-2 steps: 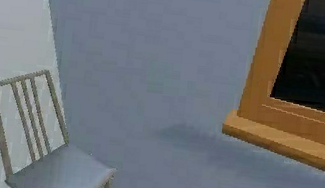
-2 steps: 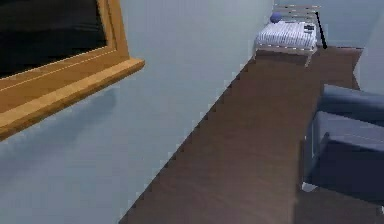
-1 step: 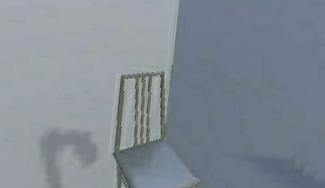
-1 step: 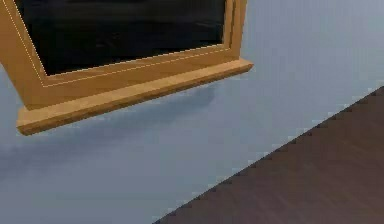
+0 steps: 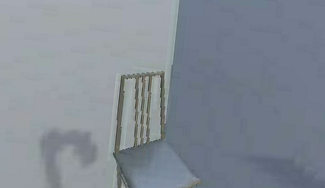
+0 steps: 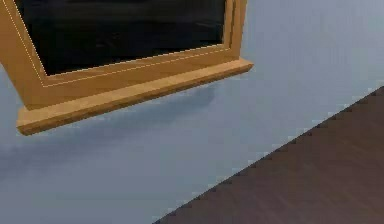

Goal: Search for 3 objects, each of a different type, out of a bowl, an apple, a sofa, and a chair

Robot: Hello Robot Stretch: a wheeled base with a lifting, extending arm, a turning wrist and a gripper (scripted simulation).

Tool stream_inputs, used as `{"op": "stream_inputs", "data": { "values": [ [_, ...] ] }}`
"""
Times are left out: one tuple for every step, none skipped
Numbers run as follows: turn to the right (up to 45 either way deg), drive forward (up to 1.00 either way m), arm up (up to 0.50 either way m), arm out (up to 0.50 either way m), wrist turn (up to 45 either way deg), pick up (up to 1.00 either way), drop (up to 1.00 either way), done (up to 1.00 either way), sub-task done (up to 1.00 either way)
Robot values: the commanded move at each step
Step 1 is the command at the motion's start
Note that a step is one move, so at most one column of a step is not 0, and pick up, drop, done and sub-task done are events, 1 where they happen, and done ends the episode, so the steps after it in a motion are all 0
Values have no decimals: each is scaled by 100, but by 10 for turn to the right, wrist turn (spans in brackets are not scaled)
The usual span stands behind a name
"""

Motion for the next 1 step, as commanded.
{"op": "stream_inputs", "data": {
  "values": [
    [450, 0, 0, 0, 0, 0, 0, 0, 0]
  ]
}}
